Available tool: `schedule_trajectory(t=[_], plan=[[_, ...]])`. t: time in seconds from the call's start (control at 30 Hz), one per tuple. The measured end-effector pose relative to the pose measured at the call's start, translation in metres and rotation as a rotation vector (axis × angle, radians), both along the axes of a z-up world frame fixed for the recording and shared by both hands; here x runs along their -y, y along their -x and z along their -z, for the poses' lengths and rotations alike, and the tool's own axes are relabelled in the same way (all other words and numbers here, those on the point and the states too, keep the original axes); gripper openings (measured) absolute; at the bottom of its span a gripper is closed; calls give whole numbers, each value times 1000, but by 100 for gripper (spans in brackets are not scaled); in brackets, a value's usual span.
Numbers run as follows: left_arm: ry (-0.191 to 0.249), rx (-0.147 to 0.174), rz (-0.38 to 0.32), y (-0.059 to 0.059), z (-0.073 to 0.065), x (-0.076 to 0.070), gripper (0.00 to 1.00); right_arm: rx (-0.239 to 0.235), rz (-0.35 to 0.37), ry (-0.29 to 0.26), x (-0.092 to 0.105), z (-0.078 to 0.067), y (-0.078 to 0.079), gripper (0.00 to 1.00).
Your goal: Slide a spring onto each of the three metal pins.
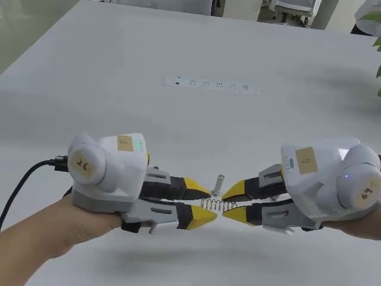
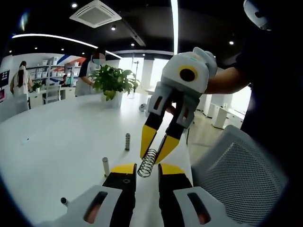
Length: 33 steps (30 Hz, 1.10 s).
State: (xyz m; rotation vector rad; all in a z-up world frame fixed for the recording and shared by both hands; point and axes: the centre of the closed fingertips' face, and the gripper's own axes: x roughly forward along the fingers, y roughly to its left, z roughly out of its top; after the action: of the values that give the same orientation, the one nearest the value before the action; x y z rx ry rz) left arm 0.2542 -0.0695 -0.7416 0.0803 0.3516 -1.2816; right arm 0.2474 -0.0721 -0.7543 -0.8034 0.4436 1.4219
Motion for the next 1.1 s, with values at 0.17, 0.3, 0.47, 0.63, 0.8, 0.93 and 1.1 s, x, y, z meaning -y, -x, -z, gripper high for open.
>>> schedule_trajectory(t=[0.17,0.3,0.47,0.63,0.8,0.93,1.1], plan=[[-4,-6,1,-2,3,0,8,-6,1,-8,-1,1,2,7],[-7,-14,6,-1,5,2,6,-7,-1,-9,-1,2,3,7],[-6,-14,9,1,5,3,5,-4,-5,-9,0,2,3,7],[3,-11,5,0,2,3,5,0,-5,-19,-1,0,2,7],[13,-13,10,1,0,3,5,9,-32,-30,-1,-2,4,7],[30,-8,19,2,-5,4,5,17,-49,-38,-4,-4,5,7],[35,-5,19,2,-6,3,4,21,-54,-43,-5,-6,4,7]])
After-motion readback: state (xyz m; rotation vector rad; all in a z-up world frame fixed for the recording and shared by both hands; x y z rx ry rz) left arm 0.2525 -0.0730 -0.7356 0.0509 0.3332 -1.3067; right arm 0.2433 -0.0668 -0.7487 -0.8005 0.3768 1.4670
